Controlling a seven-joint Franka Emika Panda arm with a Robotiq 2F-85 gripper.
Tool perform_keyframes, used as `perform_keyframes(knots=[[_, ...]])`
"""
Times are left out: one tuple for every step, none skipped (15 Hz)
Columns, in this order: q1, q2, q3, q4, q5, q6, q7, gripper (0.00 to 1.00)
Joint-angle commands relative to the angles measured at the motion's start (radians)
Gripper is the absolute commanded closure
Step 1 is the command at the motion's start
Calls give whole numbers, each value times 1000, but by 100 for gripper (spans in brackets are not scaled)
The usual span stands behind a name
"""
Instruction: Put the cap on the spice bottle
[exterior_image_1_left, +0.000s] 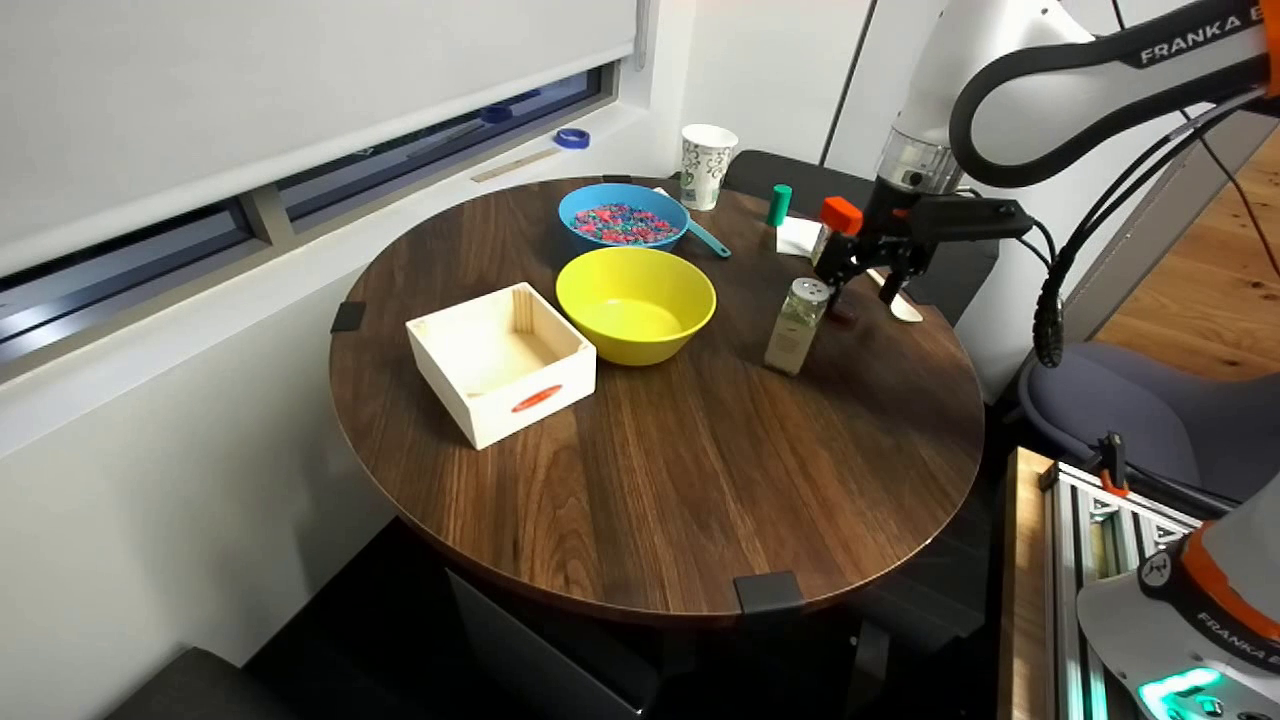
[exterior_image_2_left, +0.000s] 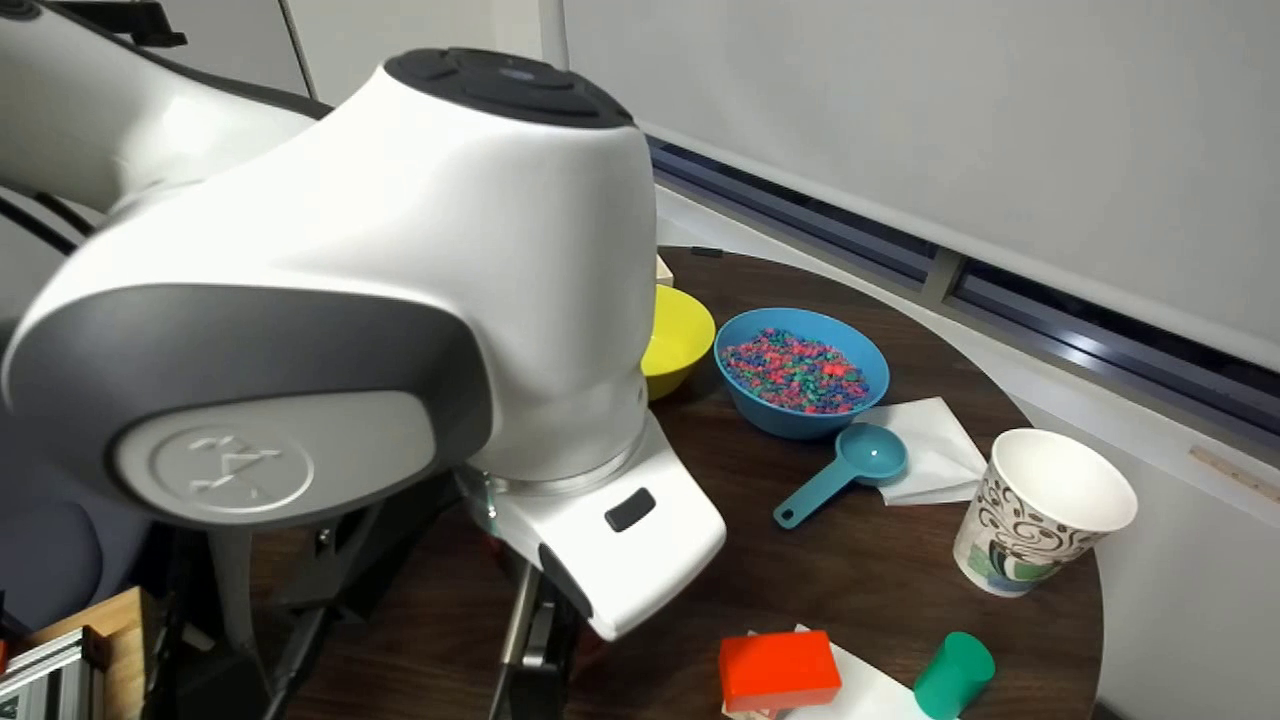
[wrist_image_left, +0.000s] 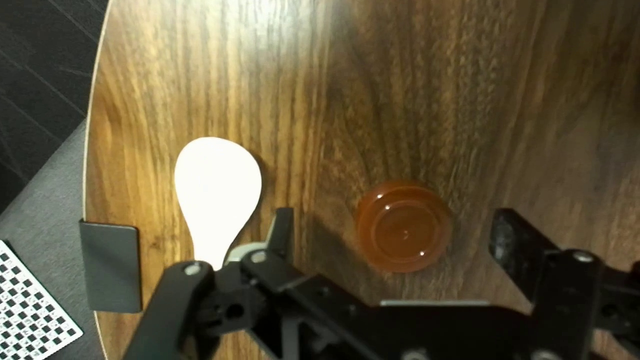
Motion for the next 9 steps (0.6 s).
perform_keyframes(knots=[[5, 21, 1, -9, -4, 34, 9, 25], [6, 24, 1, -9, -3, 34, 7, 26], [7, 26, 1, -9, -2, 34, 7, 30], [7, 28, 1, -9, -2, 34, 8, 40], [8, 29, 1, -9, -3, 34, 8, 48], [9, 30, 2, -9, -5, 34, 10, 55], [11, 27, 5, -8, -9, 31, 13, 64], [12, 24, 7, -7, -14, 29, 15, 71], [13, 16, 12, -4, -23, 23, 22, 76]])
